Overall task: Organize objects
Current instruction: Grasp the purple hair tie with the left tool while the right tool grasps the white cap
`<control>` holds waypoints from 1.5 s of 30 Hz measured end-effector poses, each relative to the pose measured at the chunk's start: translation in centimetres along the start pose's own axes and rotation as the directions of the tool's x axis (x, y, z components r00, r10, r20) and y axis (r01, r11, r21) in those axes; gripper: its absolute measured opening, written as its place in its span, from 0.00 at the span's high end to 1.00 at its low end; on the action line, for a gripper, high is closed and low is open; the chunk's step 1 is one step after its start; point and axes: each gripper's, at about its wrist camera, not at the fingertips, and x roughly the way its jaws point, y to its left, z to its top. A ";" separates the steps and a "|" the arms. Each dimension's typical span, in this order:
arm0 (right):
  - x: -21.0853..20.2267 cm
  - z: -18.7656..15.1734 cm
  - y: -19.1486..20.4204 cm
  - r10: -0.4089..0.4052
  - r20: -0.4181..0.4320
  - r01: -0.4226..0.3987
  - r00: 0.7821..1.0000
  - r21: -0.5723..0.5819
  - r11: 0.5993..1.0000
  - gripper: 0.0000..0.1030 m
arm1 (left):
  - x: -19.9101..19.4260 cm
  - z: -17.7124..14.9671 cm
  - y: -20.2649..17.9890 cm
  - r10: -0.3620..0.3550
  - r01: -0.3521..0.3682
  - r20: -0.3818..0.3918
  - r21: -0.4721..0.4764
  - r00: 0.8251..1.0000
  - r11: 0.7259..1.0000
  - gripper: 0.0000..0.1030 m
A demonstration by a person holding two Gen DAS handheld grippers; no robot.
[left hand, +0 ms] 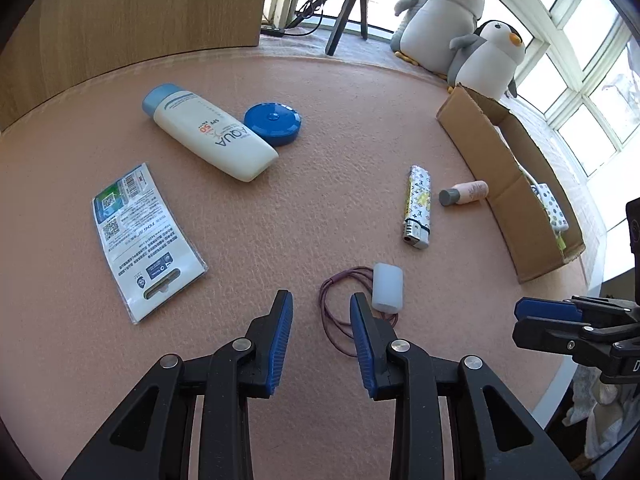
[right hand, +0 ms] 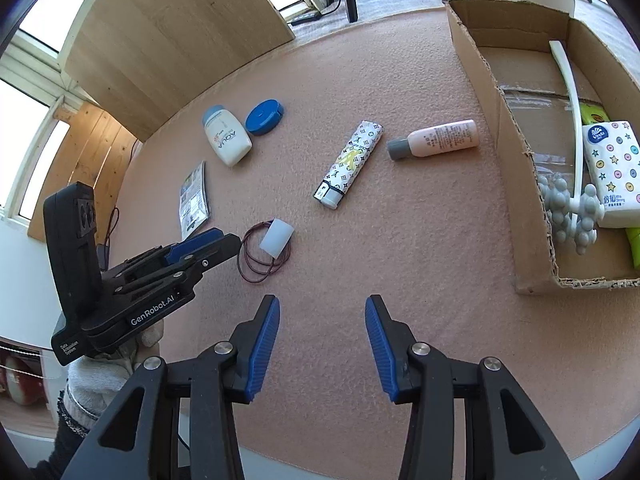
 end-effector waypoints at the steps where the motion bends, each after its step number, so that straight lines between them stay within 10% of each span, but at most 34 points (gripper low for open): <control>1: 0.3 0.3 0.3 -0.006 0.000 0.006 1.000 -0.008 1.000 0.60 | 0.4 0.1 -0.3 0.015 -0.014 -0.005 0.019 1.000 1.000 0.69; 23: 8.1 4.5 4.9 -0.101 -0.084 0.098 0.991 -0.037 0.994 0.60 | 1.8 -0.2 -0.3 0.063 -0.062 0.000 0.096 0.998 0.993 0.84; 45: 5.3 4.0 0.5 -0.131 -0.051 0.130 0.990 -0.022 0.991 0.68 | 1.3 -0.2 0.7 0.060 -0.060 -0.010 0.068 0.998 0.996 0.89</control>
